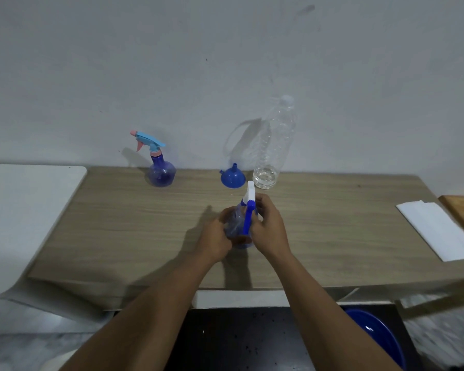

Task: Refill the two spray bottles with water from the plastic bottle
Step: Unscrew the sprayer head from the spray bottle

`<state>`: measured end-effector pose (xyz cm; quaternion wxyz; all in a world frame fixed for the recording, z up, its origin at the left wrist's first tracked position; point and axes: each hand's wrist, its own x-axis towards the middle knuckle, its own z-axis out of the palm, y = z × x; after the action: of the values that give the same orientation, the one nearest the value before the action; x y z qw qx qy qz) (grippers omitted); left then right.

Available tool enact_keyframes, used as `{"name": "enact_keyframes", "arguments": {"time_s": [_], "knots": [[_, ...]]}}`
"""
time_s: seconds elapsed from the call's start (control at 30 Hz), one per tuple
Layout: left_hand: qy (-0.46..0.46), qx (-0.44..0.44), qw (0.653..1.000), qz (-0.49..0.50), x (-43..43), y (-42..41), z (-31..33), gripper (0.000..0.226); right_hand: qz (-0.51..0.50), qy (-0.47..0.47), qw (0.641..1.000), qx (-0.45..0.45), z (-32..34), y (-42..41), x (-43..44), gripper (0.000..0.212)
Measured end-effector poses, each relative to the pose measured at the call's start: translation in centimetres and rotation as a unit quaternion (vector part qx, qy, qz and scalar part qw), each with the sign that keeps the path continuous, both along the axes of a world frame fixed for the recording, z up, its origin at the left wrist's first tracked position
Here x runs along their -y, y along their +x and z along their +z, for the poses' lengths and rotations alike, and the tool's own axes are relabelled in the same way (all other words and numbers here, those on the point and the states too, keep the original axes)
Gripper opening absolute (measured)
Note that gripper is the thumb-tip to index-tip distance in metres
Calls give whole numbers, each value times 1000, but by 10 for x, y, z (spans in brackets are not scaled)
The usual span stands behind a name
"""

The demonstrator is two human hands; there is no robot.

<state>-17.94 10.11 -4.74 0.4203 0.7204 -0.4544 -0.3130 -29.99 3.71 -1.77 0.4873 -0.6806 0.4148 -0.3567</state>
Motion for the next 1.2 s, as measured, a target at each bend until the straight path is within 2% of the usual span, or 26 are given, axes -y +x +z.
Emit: {"name": "enact_keyframes", "arguments": {"time_s": [0.13, 0.27, 0.43, 0.57, 0.73, 0.83, 1.0, 1.1, 1.2], "knots": [[-7, 12, 1000, -4, 1, 3, -5, 65, -22, 9, 1000, 11, 0, 1, -3, 39], [-3, 0, 1000, -8, 1, 3, -4, 71, -12, 12, 1000, 5, 2, 0, -2, 30], [-5, 8, 1000, -2, 0, 6, -8, 67, -5, 9, 1000, 14, 2, 0, -6, 39], [0, 6, 1000, -3, 2, 6, -11, 67, -8, 5, 1000, -1, 2, 3, -4, 29], [-5, -5, 1000, -1, 2, 8, -10, 69, 7, 3, 1000, 1, 2, 1, -6, 37], [-8, -4, 1000, -10, 2, 8, -10, 67, 3, 0, 1000, -18, 4, 3, -5, 26], [-8, -4, 1000, -3, 2, 10, -9, 66, 1, 5, 1000, -16, 3, 5, -7, 32], [2, -29, 999, -25, 4, 11, -10, 59, 0, -1, 1000, -18, 3, 7, -7, 24], [-11, -33, 999, -40, 4, 12, -14, 71, 1, 1, 1000, -13, 5, 10, -9, 25]]}}
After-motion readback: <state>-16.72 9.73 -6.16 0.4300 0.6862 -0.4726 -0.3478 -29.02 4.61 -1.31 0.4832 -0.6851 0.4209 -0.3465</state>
